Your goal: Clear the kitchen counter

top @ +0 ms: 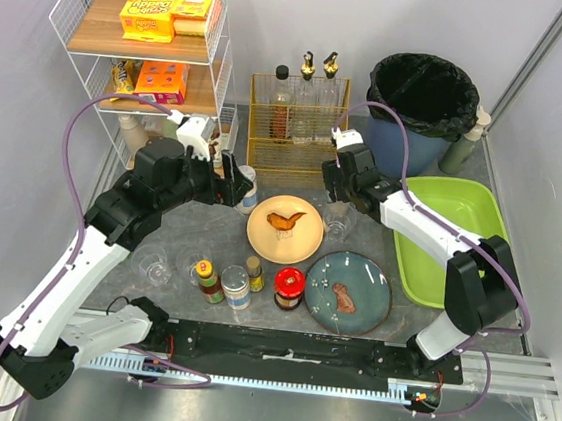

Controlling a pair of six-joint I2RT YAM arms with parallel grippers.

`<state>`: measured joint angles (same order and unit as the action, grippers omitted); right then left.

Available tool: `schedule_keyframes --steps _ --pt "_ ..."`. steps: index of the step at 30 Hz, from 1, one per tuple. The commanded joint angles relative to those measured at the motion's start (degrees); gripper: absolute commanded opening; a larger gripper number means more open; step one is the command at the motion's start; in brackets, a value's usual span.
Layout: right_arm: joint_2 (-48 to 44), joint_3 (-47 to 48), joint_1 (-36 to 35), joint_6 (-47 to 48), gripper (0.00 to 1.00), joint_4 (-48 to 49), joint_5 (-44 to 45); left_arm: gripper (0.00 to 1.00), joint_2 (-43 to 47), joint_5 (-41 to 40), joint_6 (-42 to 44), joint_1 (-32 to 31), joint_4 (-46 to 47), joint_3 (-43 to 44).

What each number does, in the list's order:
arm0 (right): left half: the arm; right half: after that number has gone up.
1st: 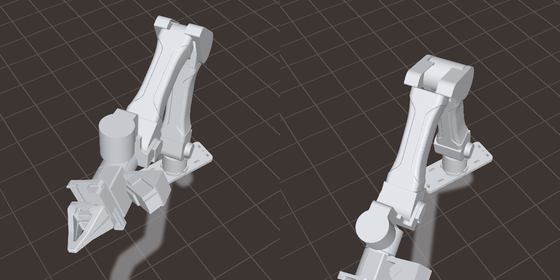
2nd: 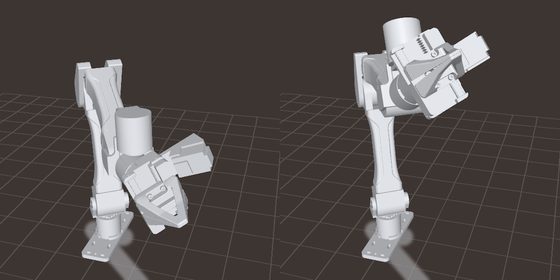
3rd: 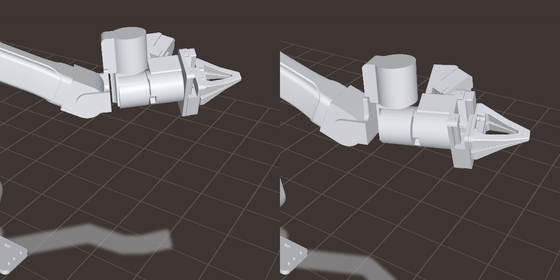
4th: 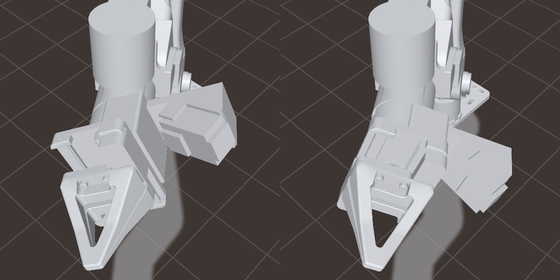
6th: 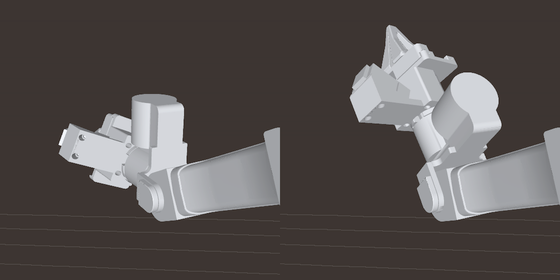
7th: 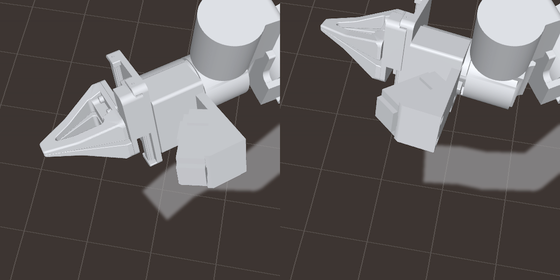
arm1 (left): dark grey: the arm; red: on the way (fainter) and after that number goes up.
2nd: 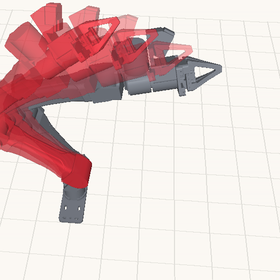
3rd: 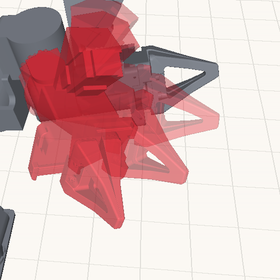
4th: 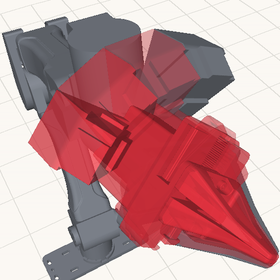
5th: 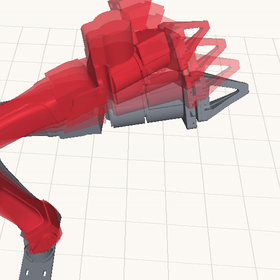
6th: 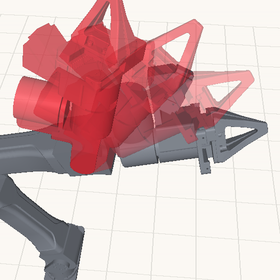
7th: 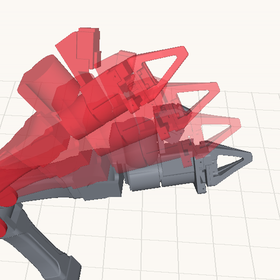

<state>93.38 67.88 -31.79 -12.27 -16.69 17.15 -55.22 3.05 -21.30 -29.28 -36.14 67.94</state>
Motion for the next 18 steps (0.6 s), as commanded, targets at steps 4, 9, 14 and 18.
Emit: schedule_keyframes --steps 4,9,14,18 --pt "-4.1 4.2 0.1 2.4 0.22 1.5 -0.4 0.91 1.6 -0.8 2.1 0.1 5.6 -0.4" --pt "-8.1 7.1 0.0 2.7 0.18 1.3 -1.6 0.91 2.1 -2.9 3.4 0.2 5.5 0.4" --pt "-10.8 10.7 0.1 3.4 0.17 1.3 -3.5 0.91 2.0 -5.5 4.9 0.2 2.3 2.5" --pt "-10.8 14.1 0.1 4.1 0.17 0.7 -4.1 0.91 2.3 -5.6 5.0 0.1 2.0 3.0"
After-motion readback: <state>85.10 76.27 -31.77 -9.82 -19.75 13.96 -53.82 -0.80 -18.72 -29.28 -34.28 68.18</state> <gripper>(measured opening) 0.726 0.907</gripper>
